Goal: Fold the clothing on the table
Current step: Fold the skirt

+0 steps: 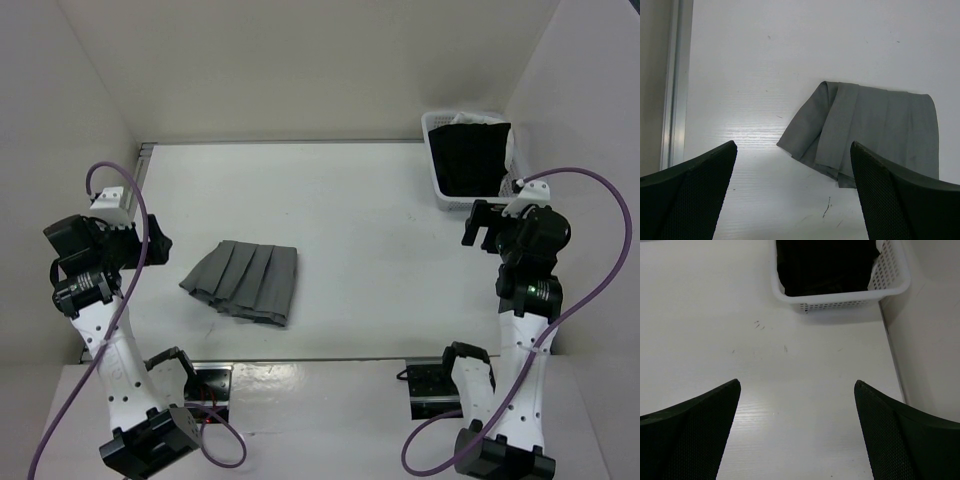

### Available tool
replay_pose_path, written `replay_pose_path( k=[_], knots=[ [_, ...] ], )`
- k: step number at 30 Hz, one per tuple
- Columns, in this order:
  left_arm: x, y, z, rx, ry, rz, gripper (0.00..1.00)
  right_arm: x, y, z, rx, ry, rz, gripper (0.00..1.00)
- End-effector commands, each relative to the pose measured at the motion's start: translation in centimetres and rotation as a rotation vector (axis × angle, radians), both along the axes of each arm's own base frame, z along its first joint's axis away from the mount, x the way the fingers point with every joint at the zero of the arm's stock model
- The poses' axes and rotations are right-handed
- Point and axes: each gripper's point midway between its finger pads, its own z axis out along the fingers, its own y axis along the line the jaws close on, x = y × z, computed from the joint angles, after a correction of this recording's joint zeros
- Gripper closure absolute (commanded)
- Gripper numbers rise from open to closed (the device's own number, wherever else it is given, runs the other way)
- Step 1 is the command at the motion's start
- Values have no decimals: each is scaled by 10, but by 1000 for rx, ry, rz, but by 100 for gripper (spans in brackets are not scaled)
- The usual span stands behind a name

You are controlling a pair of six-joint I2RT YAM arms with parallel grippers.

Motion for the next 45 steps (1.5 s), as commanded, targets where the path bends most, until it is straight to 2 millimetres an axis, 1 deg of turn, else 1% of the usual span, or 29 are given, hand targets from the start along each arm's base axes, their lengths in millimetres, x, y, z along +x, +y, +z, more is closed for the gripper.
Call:
replay_pose_path(
  k=[1, 4, 7, 12, 13, 28, 29, 45],
  knots=[
    [3, 2, 5, 19, -25, -4, 0, 1, -1, 0, -5, -4, 2, 2],
    [4, 3, 3, 14, -17, -4, 0, 1, -1, 0, -5, -4, 2, 2],
    [4, 3, 3, 14, -17, -4, 0, -2, -2, 5, -15, -20, -9, 2],
    [4, 3, 3, 14, -17, -4, 0, -2, -3, 5, -25, -19, -6, 2],
    [4, 3, 3, 14, -17, -4, 0, -2, -3, 1, -22, -10, -6, 2],
    [4, 3, 3, 14, -17, -4, 0, -4, -2, 3, -25, -19, -6, 2],
    [4, 3, 3, 14, -17, -4, 0, -4, -2, -1, -22, -10, -6, 2],
    [3, 2, 5, 19, -25, -4, 0, -5, -2, 1, -33, -18, -3, 2]
  ],
)
